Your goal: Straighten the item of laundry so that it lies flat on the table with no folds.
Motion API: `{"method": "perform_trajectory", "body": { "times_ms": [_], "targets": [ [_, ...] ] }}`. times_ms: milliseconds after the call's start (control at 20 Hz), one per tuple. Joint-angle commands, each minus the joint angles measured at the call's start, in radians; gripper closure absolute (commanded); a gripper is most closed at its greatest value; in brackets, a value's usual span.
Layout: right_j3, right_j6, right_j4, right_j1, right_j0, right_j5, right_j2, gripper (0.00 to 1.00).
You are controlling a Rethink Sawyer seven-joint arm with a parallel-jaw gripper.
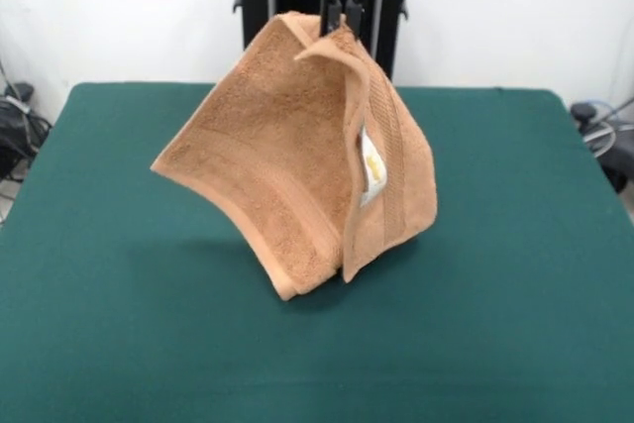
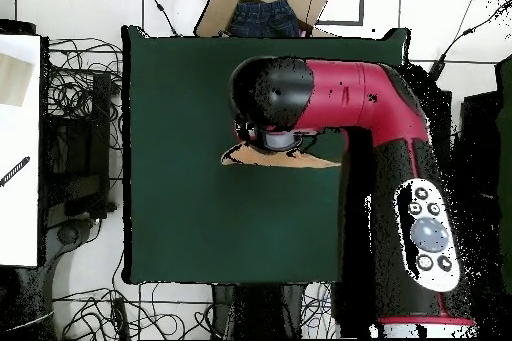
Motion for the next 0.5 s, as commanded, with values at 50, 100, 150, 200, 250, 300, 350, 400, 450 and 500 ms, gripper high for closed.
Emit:
{"method": "perform_trajectory", "body": {
  "times_ms": [50, 100, 150, 200, 250, 300, 350, 400, 450, 500],
  "targets": [
    [-0.016, -0.226, -0.023, -0.011, -0.035, 0.100, 0.091, 1.00],
    [-0.022, -0.228, -0.023, -0.014, -0.037, 0.109, 0.092, 1.00],
    [-0.028, -0.230, -0.022, -0.016, -0.038, 0.120, 0.092, 1.00],
    [-0.035, -0.232, -0.022, -0.018, -0.040, 0.132, 0.093, 1.00],
    [-0.040, -0.234, -0.022, -0.019, -0.041, 0.139, 0.093, 1.00],
    [-0.052, -0.238, -0.023, -0.018, -0.041, 0.149, 0.093, 1.00],
    [-0.059, -0.241, -0.024, -0.016, -0.041, 0.153, 0.093, 1.00],
    [-0.073, -0.242, -0.027, -0.011, -0.038, 0.161, 0.094, 1.00],
    [-0.087, -0.242, -0.030, -0.006, -0.036, 0.169, 0.095, 1.00],
    [-0.099, -0.249, -0.031, -0.005, -0.036, 0.179, 0.098, 1.00]
  ]
}}
